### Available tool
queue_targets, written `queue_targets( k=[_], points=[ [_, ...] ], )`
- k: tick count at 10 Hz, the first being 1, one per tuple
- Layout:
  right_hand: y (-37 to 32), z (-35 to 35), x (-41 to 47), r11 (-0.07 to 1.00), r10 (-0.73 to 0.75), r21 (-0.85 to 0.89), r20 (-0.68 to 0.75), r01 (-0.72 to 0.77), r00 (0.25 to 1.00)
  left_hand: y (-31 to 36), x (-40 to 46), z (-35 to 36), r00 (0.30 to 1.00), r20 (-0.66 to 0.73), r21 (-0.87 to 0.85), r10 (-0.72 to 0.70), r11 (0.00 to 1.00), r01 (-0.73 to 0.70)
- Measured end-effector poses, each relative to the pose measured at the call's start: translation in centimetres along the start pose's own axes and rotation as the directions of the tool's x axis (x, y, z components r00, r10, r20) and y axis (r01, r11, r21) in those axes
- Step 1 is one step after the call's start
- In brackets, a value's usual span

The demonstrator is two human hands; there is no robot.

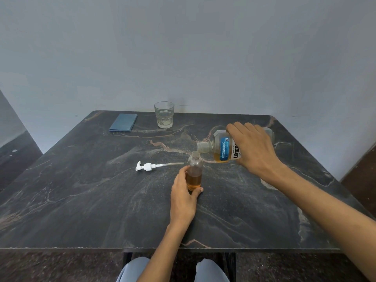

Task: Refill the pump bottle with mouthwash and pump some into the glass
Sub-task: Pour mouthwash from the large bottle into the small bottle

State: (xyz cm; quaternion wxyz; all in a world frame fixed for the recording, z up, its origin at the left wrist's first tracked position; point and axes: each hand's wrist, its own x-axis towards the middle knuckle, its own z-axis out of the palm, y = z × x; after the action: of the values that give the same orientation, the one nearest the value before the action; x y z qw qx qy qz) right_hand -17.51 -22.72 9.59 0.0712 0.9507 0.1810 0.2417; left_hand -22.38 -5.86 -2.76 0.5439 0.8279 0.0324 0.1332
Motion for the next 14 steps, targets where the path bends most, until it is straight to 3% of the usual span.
queue_targets(
  k=[14],
  points=[
    [0.10, 0.07, 0.05, 0.999, -0.014, -0.030, -0.003, 0.014, 1.000, 0.21, -0.05, -0.08, 1.000, 0.008, 0.010, -0.015, 1.000, 0.015]
  ],
)
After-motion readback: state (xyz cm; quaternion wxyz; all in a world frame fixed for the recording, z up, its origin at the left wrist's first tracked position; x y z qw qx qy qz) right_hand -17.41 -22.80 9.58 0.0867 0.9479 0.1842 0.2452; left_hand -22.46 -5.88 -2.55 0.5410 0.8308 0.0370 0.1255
